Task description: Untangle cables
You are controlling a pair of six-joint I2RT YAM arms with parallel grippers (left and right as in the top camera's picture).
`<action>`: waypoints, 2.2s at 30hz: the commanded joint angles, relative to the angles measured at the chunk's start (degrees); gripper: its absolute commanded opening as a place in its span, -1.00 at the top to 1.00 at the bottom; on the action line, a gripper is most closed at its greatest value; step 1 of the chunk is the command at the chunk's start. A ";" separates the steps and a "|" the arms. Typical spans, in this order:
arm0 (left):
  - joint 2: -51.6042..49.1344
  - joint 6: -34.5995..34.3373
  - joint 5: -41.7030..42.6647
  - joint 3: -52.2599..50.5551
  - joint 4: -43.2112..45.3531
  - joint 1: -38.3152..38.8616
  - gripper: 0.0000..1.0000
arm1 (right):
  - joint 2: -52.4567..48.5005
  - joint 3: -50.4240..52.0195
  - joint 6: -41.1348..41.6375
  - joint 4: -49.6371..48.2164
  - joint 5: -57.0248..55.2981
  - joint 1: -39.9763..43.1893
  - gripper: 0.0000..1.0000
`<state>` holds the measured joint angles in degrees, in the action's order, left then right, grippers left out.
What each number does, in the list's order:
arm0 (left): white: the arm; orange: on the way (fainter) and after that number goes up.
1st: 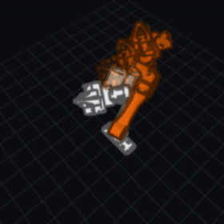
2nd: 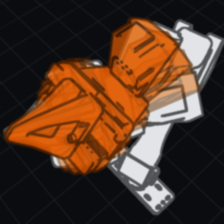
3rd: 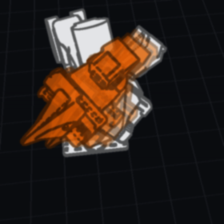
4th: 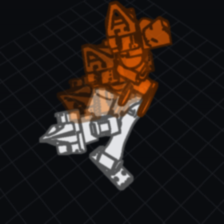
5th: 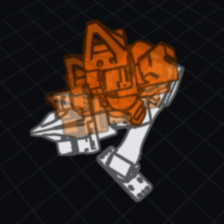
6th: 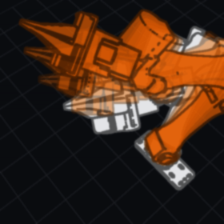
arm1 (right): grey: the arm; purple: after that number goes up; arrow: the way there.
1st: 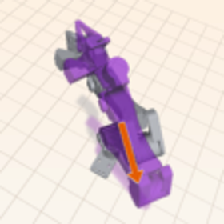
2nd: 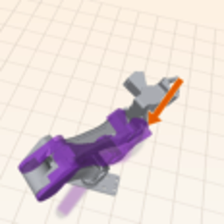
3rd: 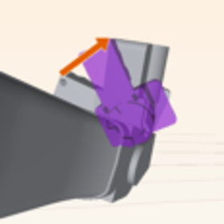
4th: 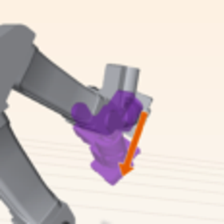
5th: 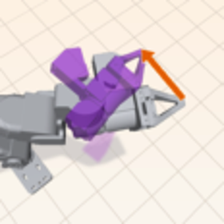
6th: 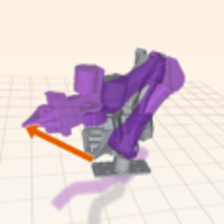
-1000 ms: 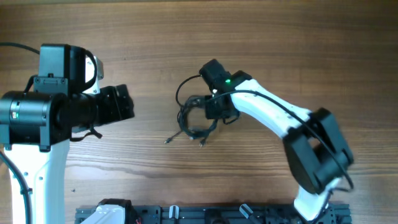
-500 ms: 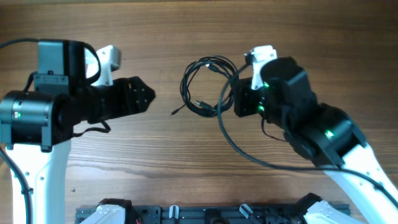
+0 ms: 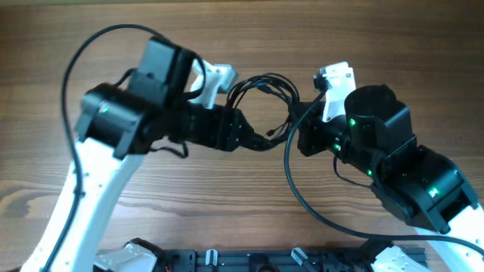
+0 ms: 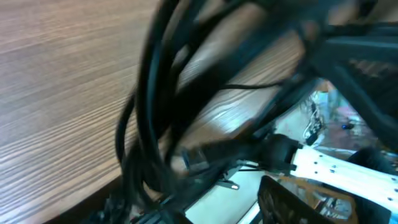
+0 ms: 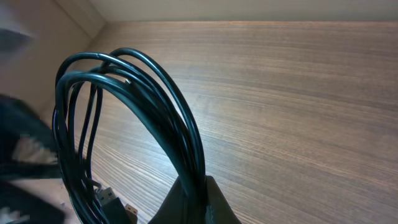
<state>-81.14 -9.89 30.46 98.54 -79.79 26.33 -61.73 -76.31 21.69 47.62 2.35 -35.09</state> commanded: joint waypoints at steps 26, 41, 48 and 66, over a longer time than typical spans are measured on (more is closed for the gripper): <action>6.12 -0.15 -19.69 0.70 2.40 3.26 0.23 | 0.13 -0.48 -2.16 3.08 -1.01 -0.20 0.91; -1.49 -1.09 -35.10 0.68 5.25 17.84 0.15 | -0.20 -0.48 -2.23 5.40 0.61 -0.20 0.91; -1.49 -2.54 -37.64 0.68 5.05 17.84 0.18 | -0.20 -0.48 -2.21 5.73 0.22 -0.20 0.91; -1.55 -2.56 -38.27 0.68 5.03 17.84 0.41 | -0.31 -0.48 -2.21 5.84 0.24 -0.20 0.91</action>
<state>-82.41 -12.29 -7.05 98.59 -74.74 43.90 -61.82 -76.31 20.01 53.65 2.52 -35.09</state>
